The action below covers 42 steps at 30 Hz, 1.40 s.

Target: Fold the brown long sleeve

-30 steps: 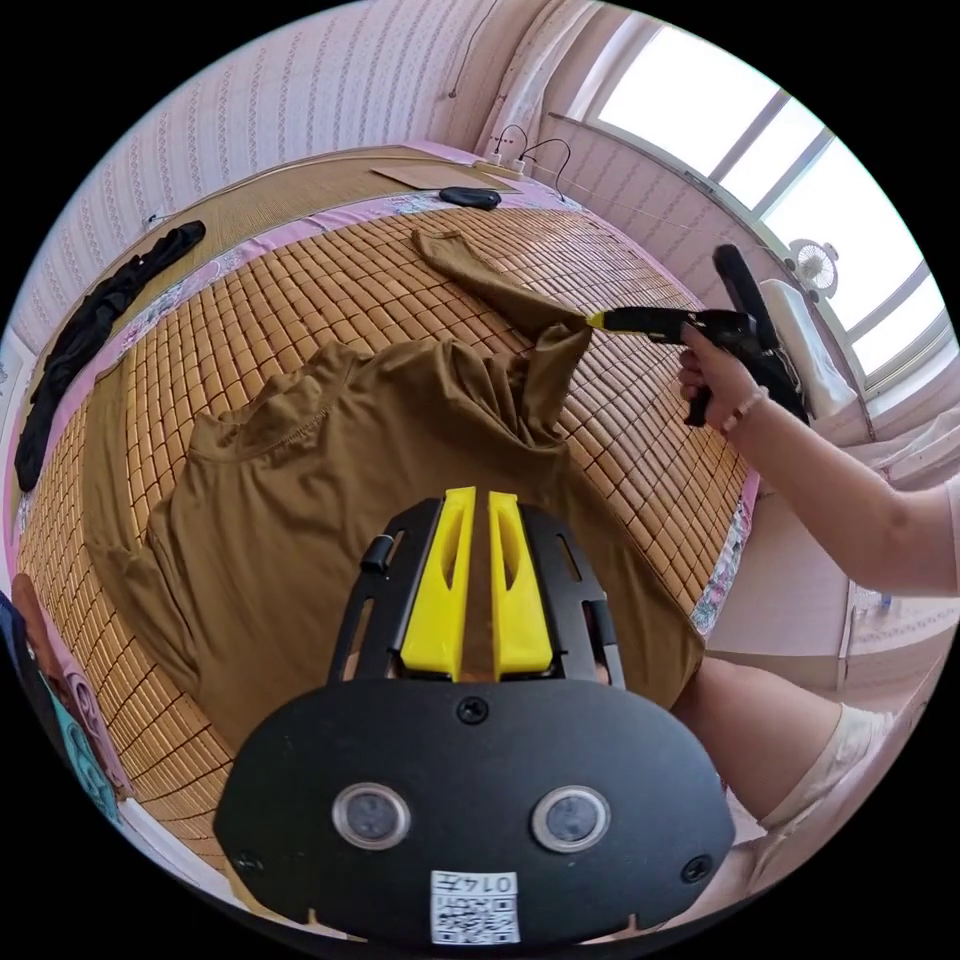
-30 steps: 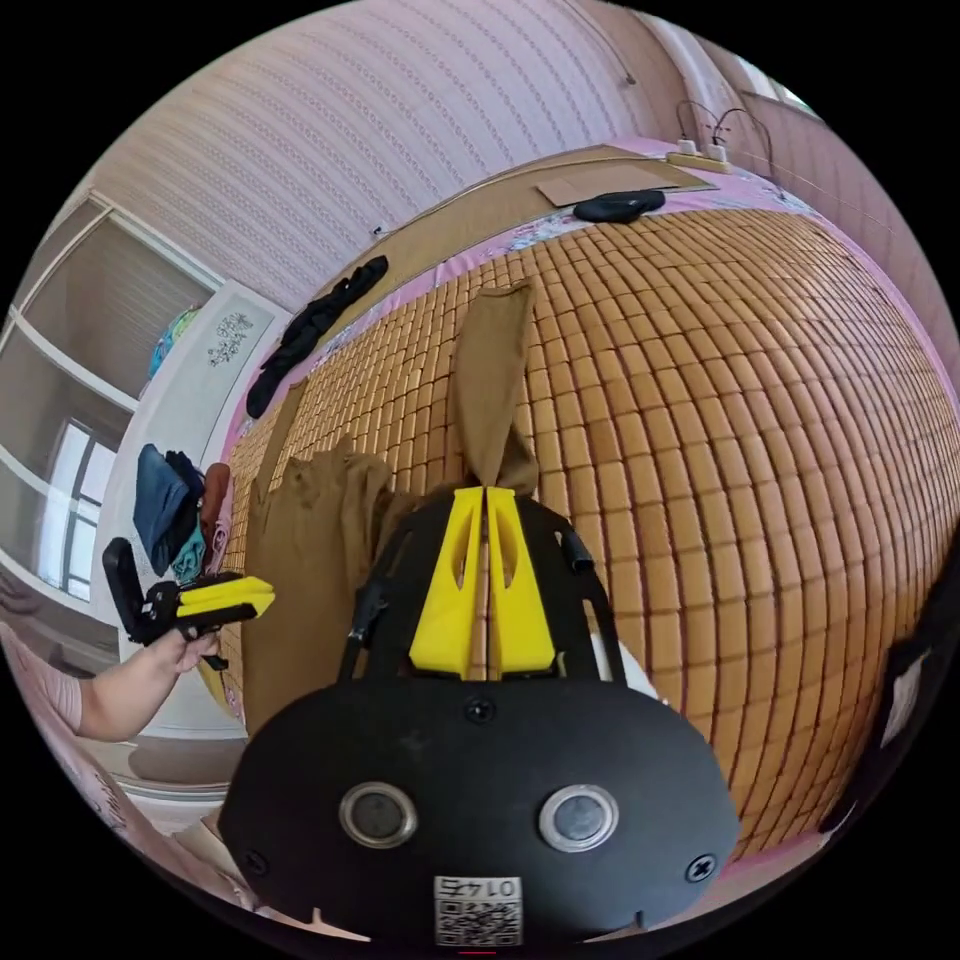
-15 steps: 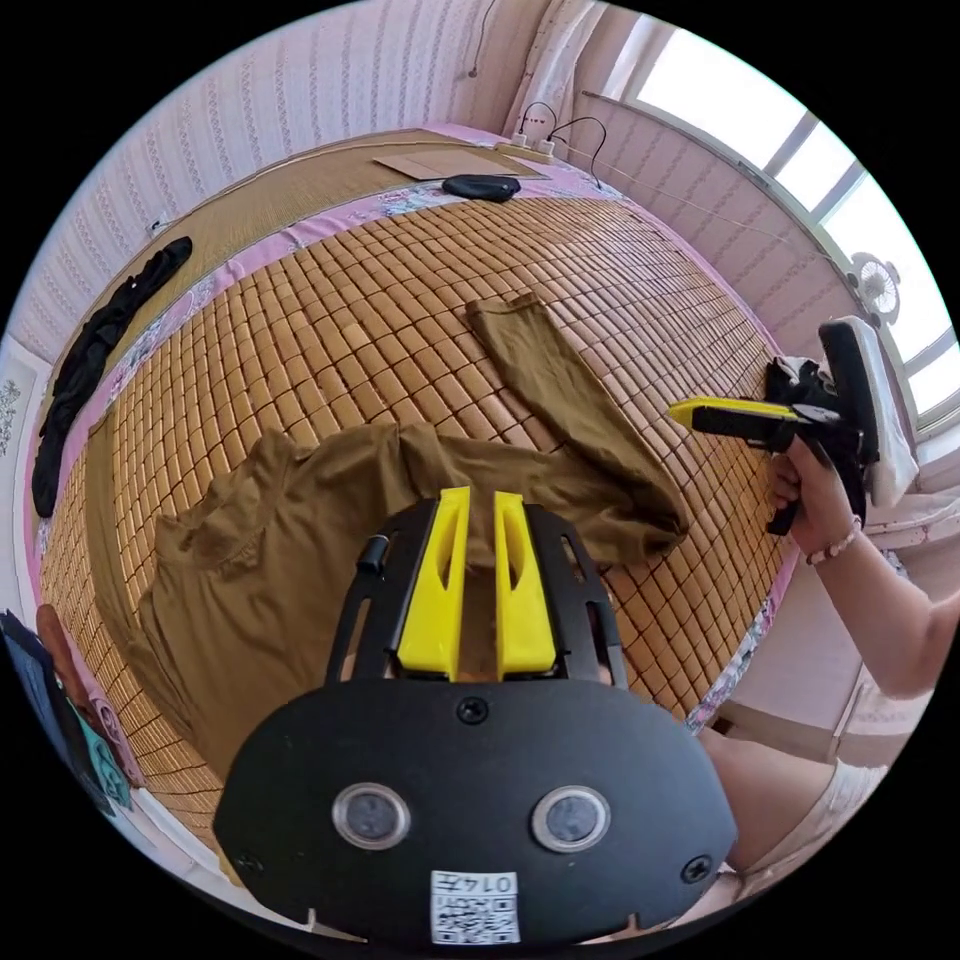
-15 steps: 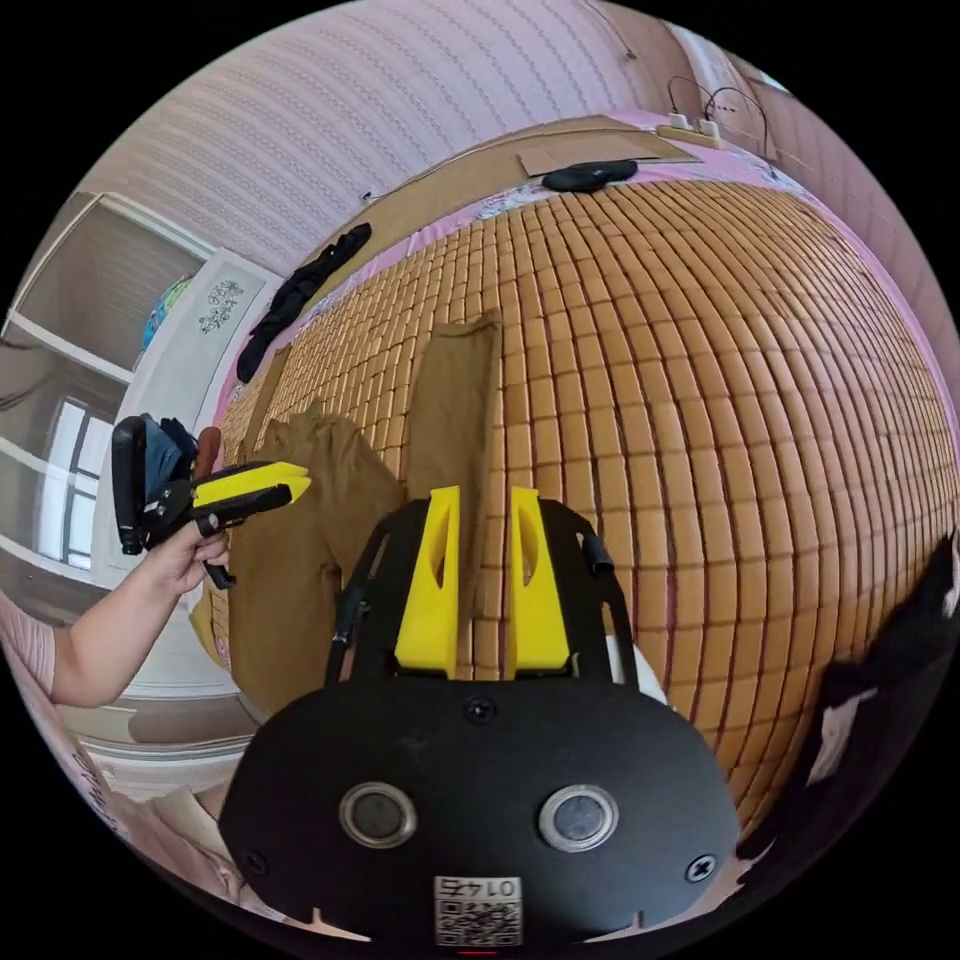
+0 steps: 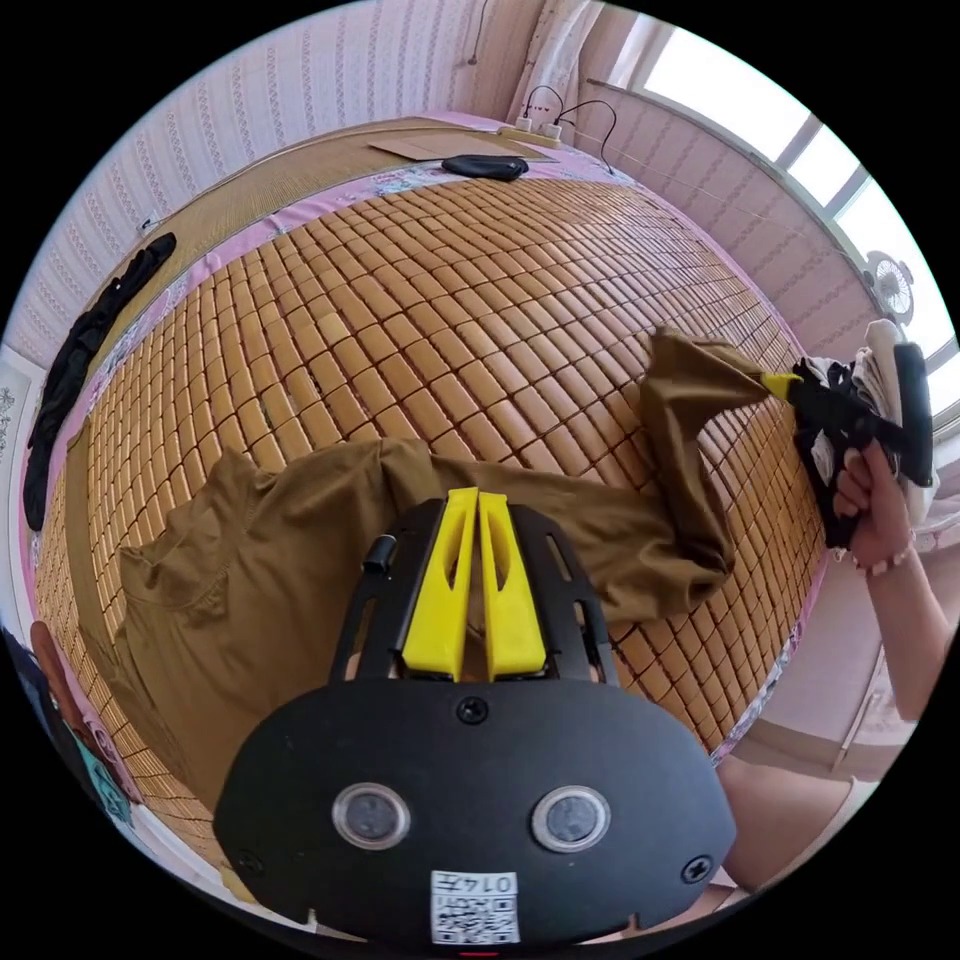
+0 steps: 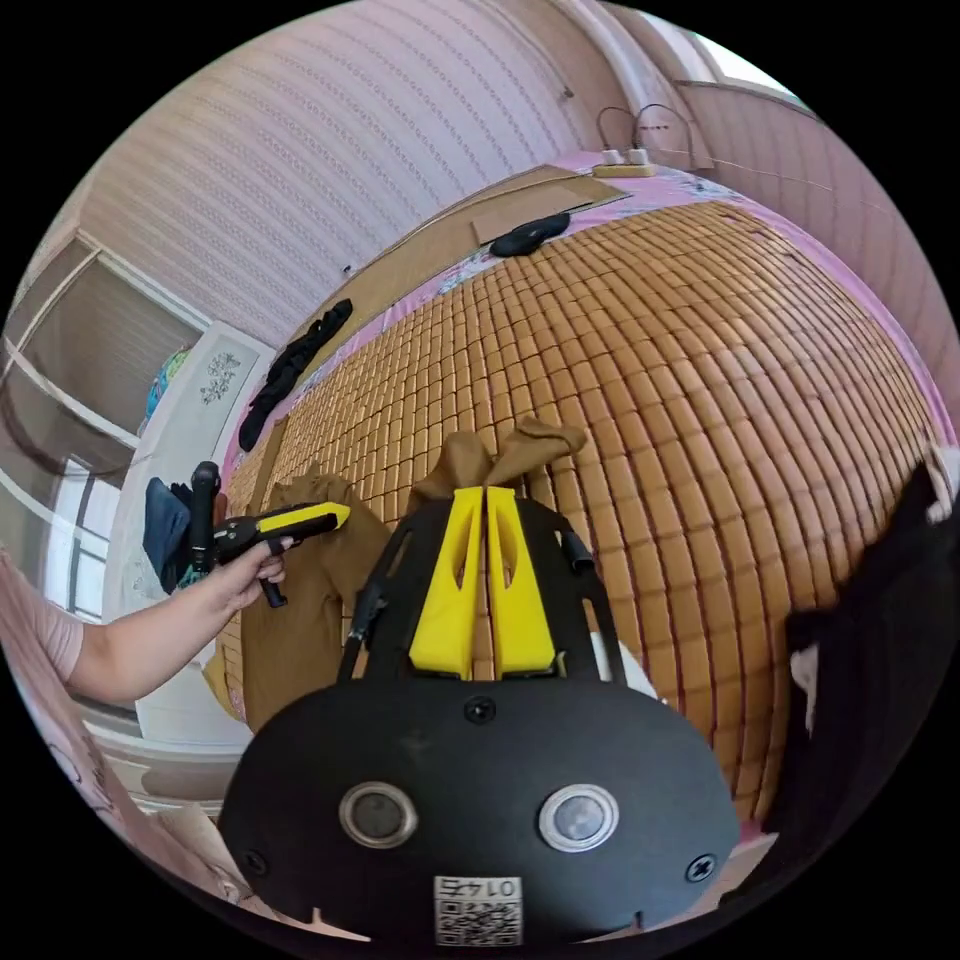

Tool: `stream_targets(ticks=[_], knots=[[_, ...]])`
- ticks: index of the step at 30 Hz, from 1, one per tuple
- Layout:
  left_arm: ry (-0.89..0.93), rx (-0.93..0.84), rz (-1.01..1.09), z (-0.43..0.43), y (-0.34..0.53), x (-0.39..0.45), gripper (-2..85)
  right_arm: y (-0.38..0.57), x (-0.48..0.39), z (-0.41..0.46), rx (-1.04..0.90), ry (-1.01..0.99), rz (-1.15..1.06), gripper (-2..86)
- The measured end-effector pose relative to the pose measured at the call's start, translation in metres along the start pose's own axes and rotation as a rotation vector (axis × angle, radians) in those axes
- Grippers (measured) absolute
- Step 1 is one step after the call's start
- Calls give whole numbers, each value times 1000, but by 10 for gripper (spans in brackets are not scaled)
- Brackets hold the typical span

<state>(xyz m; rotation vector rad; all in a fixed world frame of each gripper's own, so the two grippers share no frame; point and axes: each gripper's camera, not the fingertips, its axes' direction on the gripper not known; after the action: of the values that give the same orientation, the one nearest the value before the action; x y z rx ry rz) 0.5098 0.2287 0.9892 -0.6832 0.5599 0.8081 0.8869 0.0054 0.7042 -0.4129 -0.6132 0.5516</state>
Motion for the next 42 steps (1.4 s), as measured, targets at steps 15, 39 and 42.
stream_targets(ticks=[15,39,42], knots=[[-23,-46,119,1,10,18,-10,169,22,-75,-156,390,358,27],[-29,44,8,15,16,8,-6,169,21,-3,-17,617,402,51],[-77,96,19,-10,34,12,-3,178,-2,-1,-41,635,342,69]])
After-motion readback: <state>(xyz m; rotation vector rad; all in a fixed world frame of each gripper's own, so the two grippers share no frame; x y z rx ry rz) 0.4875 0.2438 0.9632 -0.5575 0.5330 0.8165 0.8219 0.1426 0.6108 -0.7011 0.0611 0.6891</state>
